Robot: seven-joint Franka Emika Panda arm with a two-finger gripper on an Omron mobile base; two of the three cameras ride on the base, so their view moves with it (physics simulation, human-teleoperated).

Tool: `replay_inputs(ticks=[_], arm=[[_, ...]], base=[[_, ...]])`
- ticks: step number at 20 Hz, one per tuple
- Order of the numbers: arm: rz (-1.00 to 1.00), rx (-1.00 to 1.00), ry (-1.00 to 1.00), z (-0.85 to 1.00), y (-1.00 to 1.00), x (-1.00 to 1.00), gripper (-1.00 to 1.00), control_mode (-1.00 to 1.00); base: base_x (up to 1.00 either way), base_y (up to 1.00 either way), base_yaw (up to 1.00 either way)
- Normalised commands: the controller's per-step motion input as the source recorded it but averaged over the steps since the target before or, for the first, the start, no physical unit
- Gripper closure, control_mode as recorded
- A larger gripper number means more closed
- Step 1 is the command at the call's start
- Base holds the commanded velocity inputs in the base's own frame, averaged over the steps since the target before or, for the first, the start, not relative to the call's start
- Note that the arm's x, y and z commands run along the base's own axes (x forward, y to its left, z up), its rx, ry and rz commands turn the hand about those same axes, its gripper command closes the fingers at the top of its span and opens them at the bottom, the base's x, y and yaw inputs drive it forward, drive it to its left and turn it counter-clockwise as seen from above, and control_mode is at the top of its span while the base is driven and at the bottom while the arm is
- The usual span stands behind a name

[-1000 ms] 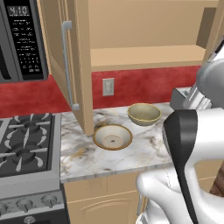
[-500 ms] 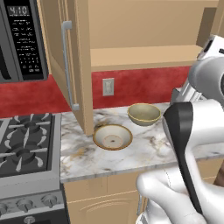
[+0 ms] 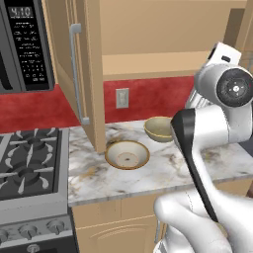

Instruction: Open the cabinet. Pick the bowls from the counter and place them in the cabinet. Then close the cabinet.

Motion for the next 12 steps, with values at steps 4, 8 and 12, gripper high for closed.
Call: replay_inputs(ticks=[4, 8, 12], arm=[[-0.02, -0.06, 0.0, -0.17, -0.07, 0.69, -1.0, -1.0], [-0.09, -0.09, 0.02, -0.17, -0.15, 0.66, -1.0, -1.0], [-0.12, -0.08, 0.04, -0.09, -0.16, 0.63, -1.0, -1.0]], base=[[0.0, 0.0, 0.0], [0.0, 0.0, 0.0], [0.0, 0.0, 0.0]])
